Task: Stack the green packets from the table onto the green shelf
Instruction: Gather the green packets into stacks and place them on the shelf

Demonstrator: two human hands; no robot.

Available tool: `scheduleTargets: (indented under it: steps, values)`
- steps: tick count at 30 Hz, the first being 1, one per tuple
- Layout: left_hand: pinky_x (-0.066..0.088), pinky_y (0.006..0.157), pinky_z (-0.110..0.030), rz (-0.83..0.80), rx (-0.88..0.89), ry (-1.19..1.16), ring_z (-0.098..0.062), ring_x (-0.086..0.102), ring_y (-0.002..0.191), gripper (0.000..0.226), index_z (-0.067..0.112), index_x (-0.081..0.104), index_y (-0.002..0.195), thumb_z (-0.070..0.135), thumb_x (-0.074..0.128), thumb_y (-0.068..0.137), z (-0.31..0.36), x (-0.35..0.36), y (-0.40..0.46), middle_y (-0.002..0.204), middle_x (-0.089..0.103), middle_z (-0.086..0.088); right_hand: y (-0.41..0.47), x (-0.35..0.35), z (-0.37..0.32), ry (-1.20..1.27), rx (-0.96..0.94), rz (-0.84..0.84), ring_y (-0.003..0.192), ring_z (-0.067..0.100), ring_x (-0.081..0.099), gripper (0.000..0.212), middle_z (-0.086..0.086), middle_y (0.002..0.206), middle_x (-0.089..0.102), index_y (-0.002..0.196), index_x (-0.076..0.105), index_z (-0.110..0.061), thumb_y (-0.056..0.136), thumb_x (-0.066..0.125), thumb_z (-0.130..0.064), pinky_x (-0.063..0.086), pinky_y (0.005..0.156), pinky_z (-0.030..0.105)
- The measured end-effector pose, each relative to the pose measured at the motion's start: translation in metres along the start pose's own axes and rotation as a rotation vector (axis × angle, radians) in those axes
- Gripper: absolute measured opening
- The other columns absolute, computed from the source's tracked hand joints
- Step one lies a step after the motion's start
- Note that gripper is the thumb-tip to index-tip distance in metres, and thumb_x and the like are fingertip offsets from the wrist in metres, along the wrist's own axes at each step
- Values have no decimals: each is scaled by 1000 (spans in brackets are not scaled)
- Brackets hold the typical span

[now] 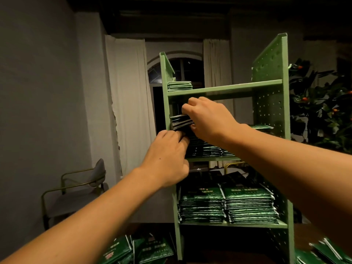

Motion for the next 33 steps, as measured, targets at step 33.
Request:
scheduleTargets:
  steps: [33]
  values:
    - [44,100,-40,23,73,-102,-27,51,118,41,10,68,107,25,47,75,-7,10,-5,122,60,-8,-9,74,-5,308,124,-538,96,23,59,36,8,112,64,117,57,-14,105,29,-32,49,87,40]
Point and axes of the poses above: each hand's wrist, its own y-axis towards the middle knuckle, its own x-axis out of the palm, z = x × y, the point moved 10 cm from there along y, towards the middle knuckle
